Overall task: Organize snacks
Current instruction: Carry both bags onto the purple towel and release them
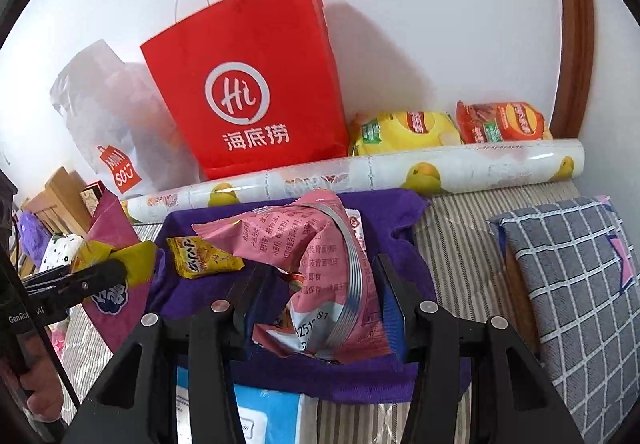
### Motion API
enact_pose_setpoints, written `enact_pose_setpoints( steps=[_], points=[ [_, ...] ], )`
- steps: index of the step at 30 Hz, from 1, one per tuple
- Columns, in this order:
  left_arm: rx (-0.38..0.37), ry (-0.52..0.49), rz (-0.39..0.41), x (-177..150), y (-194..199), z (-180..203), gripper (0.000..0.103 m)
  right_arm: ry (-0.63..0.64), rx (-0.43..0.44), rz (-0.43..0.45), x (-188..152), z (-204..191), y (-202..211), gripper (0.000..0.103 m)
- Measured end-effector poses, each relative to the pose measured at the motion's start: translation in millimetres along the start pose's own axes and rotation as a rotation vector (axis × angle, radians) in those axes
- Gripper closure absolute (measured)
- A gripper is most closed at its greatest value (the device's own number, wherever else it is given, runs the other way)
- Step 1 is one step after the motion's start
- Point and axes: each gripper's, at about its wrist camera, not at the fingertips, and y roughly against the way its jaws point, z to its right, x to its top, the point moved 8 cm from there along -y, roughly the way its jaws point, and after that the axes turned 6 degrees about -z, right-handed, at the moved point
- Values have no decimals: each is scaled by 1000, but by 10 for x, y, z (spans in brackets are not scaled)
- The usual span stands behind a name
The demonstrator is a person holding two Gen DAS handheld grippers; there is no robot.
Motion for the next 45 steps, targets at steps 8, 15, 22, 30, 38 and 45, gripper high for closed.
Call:
enact_pose_setpoints(
  steps=[8,15,22,30,38,45],
  points=[
    [1,4,-34,13,-232,-36,45,-5,10,-74,-113,88,-331,54],
    [0,4,-61,12,-383,-43,45,2,5,-108,-174,113,-421,54],
    [3,5,-75,-10,-466,-53,45,-8,8,-142,-226,161,-494,54],
    [0,13,-94,-38,-551,-88,45,-13,-1,-176,-295,194,-571,54],
    [-19,31,-108,-48,-637,-107,45,-10,-14,-187,-318,222,-614,54],
    [-19,48,-120,-76,-747,-139,45,-12,-22,-207,-351,247,-678,54]
  ],
)
